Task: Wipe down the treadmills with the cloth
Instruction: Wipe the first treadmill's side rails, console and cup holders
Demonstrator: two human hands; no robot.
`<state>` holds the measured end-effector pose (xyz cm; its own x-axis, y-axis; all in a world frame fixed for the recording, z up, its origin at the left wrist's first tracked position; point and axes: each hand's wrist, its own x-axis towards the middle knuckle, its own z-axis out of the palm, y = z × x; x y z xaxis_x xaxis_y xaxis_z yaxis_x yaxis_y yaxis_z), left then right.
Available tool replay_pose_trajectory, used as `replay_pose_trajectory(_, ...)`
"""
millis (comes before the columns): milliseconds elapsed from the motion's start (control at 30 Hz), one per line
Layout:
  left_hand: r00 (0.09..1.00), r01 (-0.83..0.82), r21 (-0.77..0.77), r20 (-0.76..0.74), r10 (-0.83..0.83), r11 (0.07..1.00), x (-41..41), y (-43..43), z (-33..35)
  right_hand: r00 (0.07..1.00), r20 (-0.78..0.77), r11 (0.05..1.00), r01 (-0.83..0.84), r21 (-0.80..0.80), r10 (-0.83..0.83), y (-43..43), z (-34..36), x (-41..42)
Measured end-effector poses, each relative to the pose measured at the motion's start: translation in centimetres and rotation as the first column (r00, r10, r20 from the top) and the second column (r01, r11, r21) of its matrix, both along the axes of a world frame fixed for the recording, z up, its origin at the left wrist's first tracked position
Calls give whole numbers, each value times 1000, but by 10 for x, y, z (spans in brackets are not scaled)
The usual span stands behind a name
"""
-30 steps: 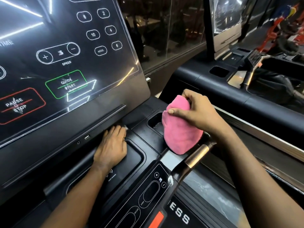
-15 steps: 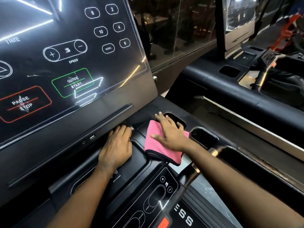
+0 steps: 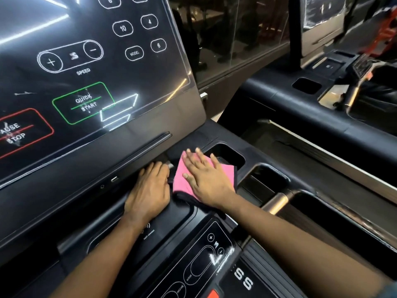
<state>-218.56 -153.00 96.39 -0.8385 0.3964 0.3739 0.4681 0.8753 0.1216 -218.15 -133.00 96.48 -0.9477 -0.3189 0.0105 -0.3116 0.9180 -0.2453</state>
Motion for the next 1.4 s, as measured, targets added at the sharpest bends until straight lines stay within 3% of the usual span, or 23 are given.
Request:
replay_pose_trajectory(100,999,3,7,54,-3,1000,-1,0,-1,996,31,996,-86,-32,87,19,-2,37)
replay_pose_trajectory(333,994,28,24,101,-31,999,2,-2,6,996,87,999,23,-26,-20,-3,4,-22)
replay_pose_trajectory(467,979,122,167,140,-146,978,16,4,26,996,12,995,87,-47,-87,-5,3,-30)
replay_pose_trajectory(633,982,187,288,-39,-183,939,22,43,96,996,65,993,-60,-102,67,11,-8,-1)
replay_pose_trajectory(733,977,186,297,-161,-143,937,4,66,128,998,66,996,-20,-84,26,7,-14,-19)
replay_pose_trajectory(900,942,28,253,-330,58,967,-71,106,167,994,95,996,64,-66,-58,15,-2,-84)
replay_pose_trajectory(1033,925,-162,96,-331,185,982,-111,124,172,971,139,981,196,4,-195,53,-2,-146)
replay_pose_trajectory(1167,900,-333,-46,-315,302,942,-119,132,162,927,230,946,318,-67,-295,92,-5,-174)
replay_pose_trajectory(1400,812,-512,-130,-394,429,849,-130,144,154,992,125,997,-10,-83,20,113,-15,-146)
